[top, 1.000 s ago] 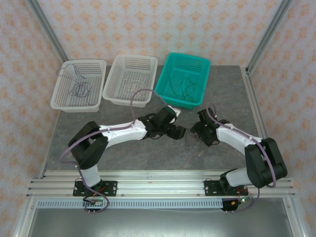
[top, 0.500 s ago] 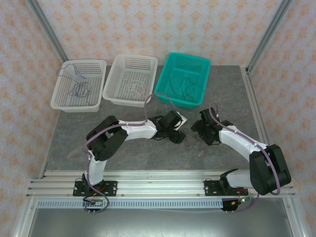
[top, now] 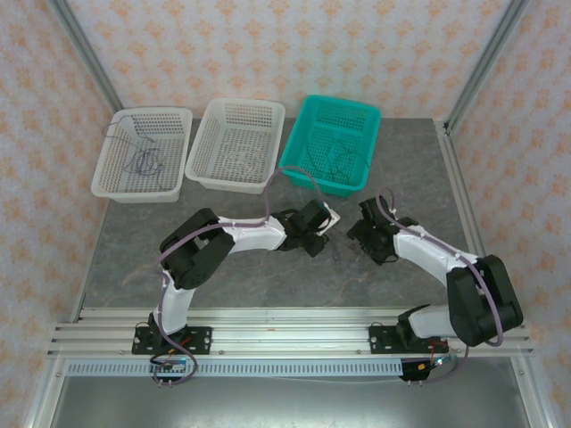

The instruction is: Untangle the cables

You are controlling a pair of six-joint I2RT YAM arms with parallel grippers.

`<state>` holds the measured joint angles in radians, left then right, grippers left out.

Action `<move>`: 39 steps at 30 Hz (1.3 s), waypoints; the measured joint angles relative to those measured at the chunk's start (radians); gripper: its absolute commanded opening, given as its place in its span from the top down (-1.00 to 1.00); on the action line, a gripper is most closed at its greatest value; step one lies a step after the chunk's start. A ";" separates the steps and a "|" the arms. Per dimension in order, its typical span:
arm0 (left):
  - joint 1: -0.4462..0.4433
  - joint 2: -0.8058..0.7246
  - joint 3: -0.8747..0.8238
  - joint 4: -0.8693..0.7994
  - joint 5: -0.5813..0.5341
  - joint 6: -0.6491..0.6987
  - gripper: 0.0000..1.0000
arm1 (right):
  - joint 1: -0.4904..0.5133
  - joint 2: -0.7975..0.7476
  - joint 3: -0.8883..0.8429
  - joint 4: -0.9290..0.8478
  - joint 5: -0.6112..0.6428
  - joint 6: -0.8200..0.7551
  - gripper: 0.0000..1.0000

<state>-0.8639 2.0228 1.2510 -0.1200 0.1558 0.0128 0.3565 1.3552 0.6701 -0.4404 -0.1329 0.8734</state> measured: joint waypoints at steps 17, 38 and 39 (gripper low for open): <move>0.101 -0.433 -0.307 0.167 0.023 -0.146 1.00 | -0.060 -0.018 -0.099 0.023 0.041 0.179 1.00; 0.684 -0.879 -0.393 -0.033 0.245 -0.563 1.00 | -0.214 -0.397 -0.186 0.085 0.039 0.109 1.00; 0.690 -0.883 -0.389 -0.035 0.253 -0.573 1.00 | -0.217 -0.402 -0.186 0.101 0.011 0.083 0.97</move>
<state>-0.1734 1.1397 0.8623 -0.1551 0.4088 -0.5602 0.1398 0.9527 0.4843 -0.3393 -0.1215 0.9565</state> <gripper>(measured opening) 0.044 0.038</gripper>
